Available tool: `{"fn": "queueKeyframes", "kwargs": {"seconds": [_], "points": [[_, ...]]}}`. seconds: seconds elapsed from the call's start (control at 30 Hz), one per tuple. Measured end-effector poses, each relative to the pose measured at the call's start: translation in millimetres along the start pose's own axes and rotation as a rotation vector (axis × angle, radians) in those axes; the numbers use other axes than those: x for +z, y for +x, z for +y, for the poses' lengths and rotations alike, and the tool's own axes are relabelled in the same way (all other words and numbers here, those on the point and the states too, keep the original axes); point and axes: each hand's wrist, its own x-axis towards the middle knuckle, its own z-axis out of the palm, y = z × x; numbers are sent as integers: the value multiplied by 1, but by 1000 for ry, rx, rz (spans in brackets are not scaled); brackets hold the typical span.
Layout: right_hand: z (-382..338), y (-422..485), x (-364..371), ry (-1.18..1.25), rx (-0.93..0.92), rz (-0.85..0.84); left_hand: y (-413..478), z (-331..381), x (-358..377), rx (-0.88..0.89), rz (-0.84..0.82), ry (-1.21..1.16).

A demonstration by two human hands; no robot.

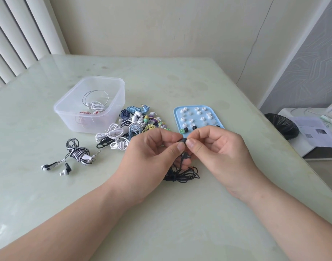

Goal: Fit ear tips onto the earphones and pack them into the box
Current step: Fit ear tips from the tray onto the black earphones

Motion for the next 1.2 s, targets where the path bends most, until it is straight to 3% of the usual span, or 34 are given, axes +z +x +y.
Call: {"fn": "queueKeyframes", "kwargs": {"seconds": [0.13, 0.3, 0.47, 0.8, 1.03, 1.2], "points": [[0, 1, -5, -273, -132, 34, 0, 0, 1, 5, 21, 13], [-7, 0, -4, -1, 42, 44, 0, -2, 1, 46, 17, 46], [-9, 2, -7, 69, 129, 50, -1, -3, 2, 82, 7, 48], [-11, 3, -7, 47, 135, 31, -4, 0, 5, 167, 32, 87], [-13, 0, -3, -16, 30, 83, -7, 3, 6, 157, 15, 53], [-12, 0, 1, 157, 117, 111, -7, 4, 5, 182, 34, 47]]}}
